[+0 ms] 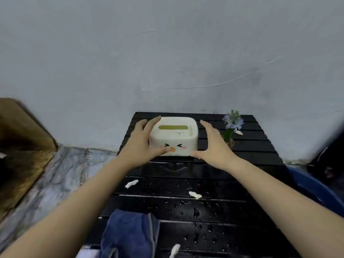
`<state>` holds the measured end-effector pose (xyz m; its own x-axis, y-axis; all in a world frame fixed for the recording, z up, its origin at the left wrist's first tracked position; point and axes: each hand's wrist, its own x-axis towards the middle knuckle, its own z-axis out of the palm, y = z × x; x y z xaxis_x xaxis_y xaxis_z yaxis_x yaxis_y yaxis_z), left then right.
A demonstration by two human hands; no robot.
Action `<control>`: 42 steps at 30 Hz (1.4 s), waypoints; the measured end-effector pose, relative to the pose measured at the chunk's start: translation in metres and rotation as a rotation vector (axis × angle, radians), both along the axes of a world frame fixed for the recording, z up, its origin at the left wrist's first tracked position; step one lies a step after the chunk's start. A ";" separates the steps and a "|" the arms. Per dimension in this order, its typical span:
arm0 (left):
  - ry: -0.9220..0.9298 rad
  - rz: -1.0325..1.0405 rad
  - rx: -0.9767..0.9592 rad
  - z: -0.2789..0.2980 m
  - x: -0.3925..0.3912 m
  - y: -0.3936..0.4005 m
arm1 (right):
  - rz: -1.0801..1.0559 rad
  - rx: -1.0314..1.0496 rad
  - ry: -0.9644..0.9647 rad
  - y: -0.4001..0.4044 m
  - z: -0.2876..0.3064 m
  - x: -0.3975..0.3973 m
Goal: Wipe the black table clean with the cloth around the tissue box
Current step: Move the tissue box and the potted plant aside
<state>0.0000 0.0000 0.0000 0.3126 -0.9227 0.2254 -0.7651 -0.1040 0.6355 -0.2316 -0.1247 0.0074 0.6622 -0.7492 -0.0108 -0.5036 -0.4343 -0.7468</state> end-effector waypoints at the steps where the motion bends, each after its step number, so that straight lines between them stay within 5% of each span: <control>1: 0.058 -0.002 0.012 -0.006 -0.001 0.003 | -0.029 0.017 -0.029 0.002 -0.007 0.001; 10: 0.065 0.042 -0.097 -0.061 0.001 -0.013 | -0.130 0.139 -0.367 0.002 -0.051 0.021; 16: 0.004 0.052 -0.274 -0.027 0.025 -0.068 | -0.115 0.011 -0.454 -0.047 -0.015 0.052; 20: 0.012 0.071 -0.259 -0.007 0.045 -0.116 | -0.155 0.011 -0.434 -0.095 0.001 0.085; 33: 0.041 0.111 -0.093 -0.068 0.042 -0.154 | -0.277 0.034 -0.258 -0.127 -0.058 0.097; 42: -0.194 0.124 -0.129 -0.034 0.026 -0.131 | -0.344 -0.152 -0.295 -0.079 -0.034 0.096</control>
<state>0.0255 -0.1311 -0.0345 0.3610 -0.8400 0.4051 -0.8603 -0.1324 0.4922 -0.1356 -0.2033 -0.0263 0.3341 -0.9040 0.2669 -0.4137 -0.3950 -0.8203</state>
